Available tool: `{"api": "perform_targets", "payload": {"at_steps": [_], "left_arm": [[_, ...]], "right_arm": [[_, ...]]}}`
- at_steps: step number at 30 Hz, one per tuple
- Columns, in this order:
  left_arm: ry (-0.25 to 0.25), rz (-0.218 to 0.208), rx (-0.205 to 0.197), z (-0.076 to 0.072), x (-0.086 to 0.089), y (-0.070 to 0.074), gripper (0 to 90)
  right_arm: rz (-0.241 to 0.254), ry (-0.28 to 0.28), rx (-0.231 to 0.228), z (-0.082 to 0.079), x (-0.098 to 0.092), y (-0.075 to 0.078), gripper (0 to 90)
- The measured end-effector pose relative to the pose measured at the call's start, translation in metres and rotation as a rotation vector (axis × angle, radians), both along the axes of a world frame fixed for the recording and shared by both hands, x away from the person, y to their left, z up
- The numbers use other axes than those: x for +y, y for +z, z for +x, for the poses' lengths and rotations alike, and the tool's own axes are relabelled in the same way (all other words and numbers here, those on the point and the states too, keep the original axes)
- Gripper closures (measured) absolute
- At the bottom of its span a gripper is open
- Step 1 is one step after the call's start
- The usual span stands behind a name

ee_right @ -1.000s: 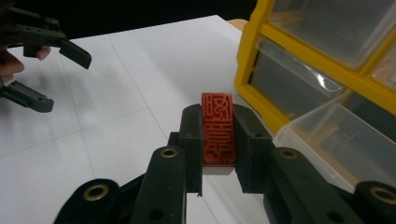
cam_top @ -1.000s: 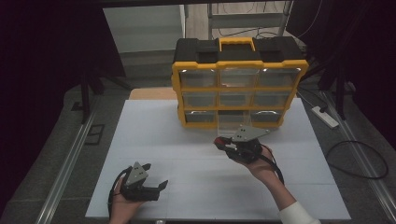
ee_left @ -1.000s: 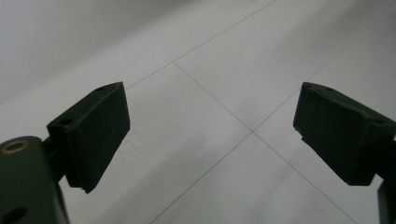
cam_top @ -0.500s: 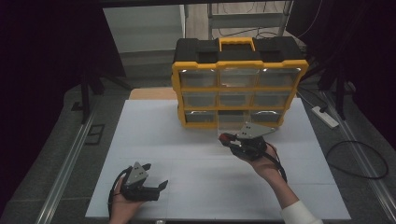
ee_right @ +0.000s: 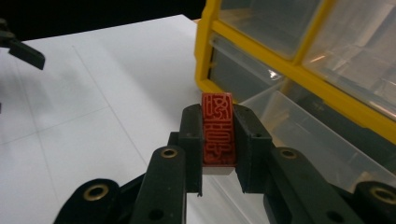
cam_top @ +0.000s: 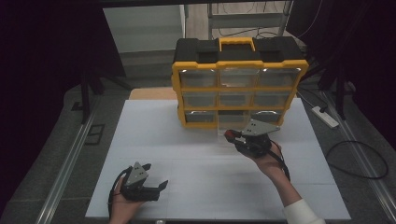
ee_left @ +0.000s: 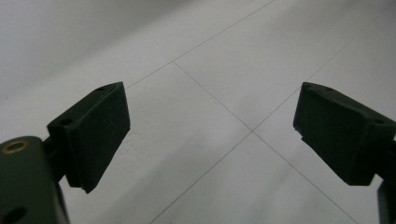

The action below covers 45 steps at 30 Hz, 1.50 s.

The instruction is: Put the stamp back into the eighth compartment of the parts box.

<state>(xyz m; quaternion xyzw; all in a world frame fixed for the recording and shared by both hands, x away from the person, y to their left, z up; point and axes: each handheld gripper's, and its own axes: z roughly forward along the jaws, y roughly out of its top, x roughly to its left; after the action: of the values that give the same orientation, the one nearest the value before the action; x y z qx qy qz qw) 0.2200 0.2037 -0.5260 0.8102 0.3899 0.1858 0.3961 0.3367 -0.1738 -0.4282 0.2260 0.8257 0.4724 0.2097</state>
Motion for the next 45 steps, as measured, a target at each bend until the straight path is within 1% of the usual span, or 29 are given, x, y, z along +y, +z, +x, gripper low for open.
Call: {"api": "perform_targets", "payload": {"at_steps": [5, 9, 13, 20, 23, 29, 33, 36, 45], "left_arm": [[0.000, 0.002, -0.001, 0.000, 0.000, 0.000, 10.8], [-0.001, 0.002, -0.001, 0.000, 0.000, 0.000, 10.8], [0.000, -0.001, -0.001, 0.000, 0.000, 0.000, 10.8], [0.002, -0.002, -0.002, 0.000, 0.000, 0.000, 10.8], [0.001, 0.001, -0.002, 0.000, 0.000, 0.000, 10.8], [0.001, 0.004, -0.001, 0.000, 0.000, 0.000, 10.8], [0.001, 0.004, -0.002, -0.001, 0.000, 0.000, 10.8], [0.003, 0.004, -0.002, -0.001, 0.000, 0.000, 10.8], [0.001, 0.005, -0.002, -0.001, 0.000, 0.000, 10.8]], "right_arm": [[0.013, -0.029, 0.006, 0.005, -0.008, 0.000, 75.4], [0.016, -0.039, 0.007, 0.008, -0.010, -0.001, 75.5], [0.008, -0.047, 0.002, 0.013, -0.013, -0.001, 75.4], [0.015, -0.067, 0.004, 0.023, -0.017, -0.003, 75.5], [0.007, -0.076, 0.002, 0.028, -0.022, -0.002, 75.4], [0.024, -0.092, 0.004, 0.034, -0.028, -0.001, 75.4], [0.017, -0.095, 0.009, 0.038, -0.029, -0.003, 75.4], [0.008, -0.092, 0.004, 0.041, -0.027, -0.005, 75.5], [0.003, -0.092, -0.002, 0.051, -0.022, -0.009, 75.4]]}}
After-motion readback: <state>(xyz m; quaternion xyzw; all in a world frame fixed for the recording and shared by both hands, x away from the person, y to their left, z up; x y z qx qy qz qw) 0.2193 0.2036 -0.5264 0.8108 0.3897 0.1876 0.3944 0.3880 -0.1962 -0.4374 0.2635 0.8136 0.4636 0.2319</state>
